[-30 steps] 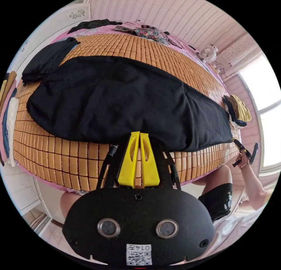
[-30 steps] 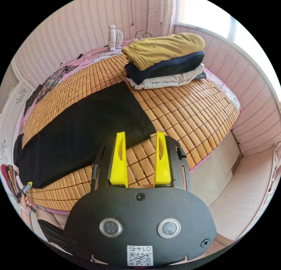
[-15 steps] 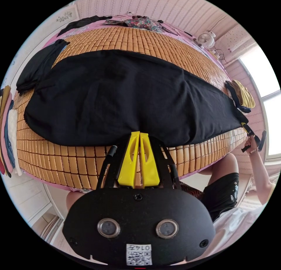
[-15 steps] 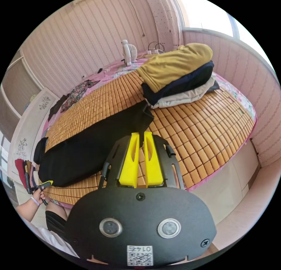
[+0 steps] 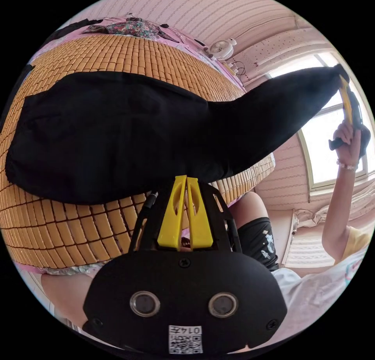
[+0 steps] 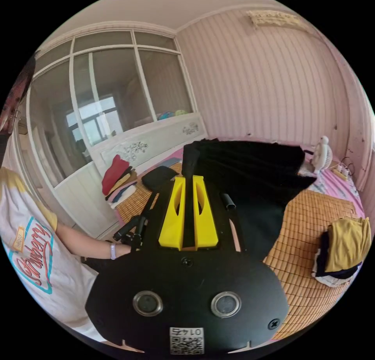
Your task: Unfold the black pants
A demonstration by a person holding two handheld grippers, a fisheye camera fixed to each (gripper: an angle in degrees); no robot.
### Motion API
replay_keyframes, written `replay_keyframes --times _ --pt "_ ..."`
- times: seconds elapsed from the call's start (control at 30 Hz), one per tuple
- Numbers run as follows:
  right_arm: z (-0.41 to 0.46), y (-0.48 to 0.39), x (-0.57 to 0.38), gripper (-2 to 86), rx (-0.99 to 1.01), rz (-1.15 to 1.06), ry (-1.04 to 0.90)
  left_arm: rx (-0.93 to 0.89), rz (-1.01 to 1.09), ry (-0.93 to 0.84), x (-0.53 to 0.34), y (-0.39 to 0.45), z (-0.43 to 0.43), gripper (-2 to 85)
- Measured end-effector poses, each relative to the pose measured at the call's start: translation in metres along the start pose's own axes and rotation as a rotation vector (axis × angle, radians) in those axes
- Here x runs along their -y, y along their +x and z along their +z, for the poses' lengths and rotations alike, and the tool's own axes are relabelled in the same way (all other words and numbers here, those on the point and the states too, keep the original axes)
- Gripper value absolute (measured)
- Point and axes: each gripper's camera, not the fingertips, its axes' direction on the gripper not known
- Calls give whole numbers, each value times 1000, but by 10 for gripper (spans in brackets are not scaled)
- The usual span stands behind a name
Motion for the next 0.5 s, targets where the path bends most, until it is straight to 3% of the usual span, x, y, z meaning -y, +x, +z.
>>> replay_keyframes --times 0.07,0.17,0.3,0.5 --pt "80 -28 -23 45 119 24 -154 15 3 4 -19 -8 -16 -7" --pt "161 -45 -79 61 88 89 -444 56 -62 63 -59 -28 -45 -7" --pt "166 -56 -126 69 115 178 -456 36 -174 166 -109 -52 -75 -7" --pt "162 -57 -156 62 74 217 -563 56 -155 271 -145 -53 -87 -5"
